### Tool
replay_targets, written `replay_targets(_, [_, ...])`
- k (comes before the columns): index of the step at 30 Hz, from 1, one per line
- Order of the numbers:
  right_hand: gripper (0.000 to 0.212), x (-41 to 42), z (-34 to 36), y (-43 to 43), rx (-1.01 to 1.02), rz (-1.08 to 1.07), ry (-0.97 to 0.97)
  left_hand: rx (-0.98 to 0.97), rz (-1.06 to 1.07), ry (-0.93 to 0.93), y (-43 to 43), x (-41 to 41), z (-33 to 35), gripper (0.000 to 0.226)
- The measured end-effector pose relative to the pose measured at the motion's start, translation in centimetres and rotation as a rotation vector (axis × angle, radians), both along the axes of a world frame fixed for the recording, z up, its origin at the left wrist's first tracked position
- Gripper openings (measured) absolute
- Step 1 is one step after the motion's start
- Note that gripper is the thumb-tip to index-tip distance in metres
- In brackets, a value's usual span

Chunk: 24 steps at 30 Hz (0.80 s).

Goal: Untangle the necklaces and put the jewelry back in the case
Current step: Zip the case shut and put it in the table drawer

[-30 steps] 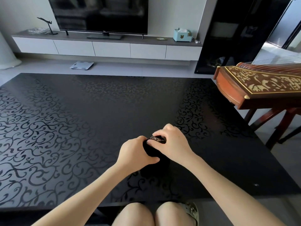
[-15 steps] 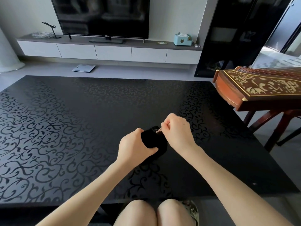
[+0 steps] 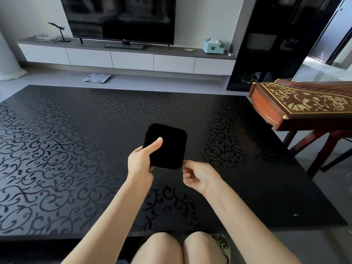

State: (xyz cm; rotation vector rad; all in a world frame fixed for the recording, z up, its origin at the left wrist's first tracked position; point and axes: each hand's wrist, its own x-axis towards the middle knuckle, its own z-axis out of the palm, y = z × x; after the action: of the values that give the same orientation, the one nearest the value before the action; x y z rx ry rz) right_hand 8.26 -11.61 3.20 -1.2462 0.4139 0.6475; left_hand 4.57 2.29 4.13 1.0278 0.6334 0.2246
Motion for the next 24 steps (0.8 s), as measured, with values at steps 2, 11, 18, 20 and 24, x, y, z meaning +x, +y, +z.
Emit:
replay_targets(2, [0.02, 0.2, 0.5, 0.3, 0.011, -0.05, 0.012, -0.17, 0.03, 0.033, -0.5, 0.0, -0.6, 0.038])
replay_targets(11, [0.012, -0.1, 4.6, -2.7, -0.517, 0.421, -0.779, -0.449, -0.392, 0.21, 2.1, -2.3, -0.9, 0.038])
replay_targets(18, [0.03, -1.4, 5.0, -2.7, -0.914, 0.714, -1.132, -0.289, -0.359, 0.244, 3.0, -3.4, -0.7, 0.022])
replay_targets(20, [0.03, -2.4, 5.2, -2.4, -0.853, 0.758, -1.138, -0.247, -0.341, 0.241, 3.3, -3.7, -0.5, 0.022])
replay_targets(24, [0.027, -4.9, 5.2, -0.8, -0.797, 0.73, -1.198, -0.207, -0.237, 0.194, 2.5, -3.8, -0.1, 0.026])
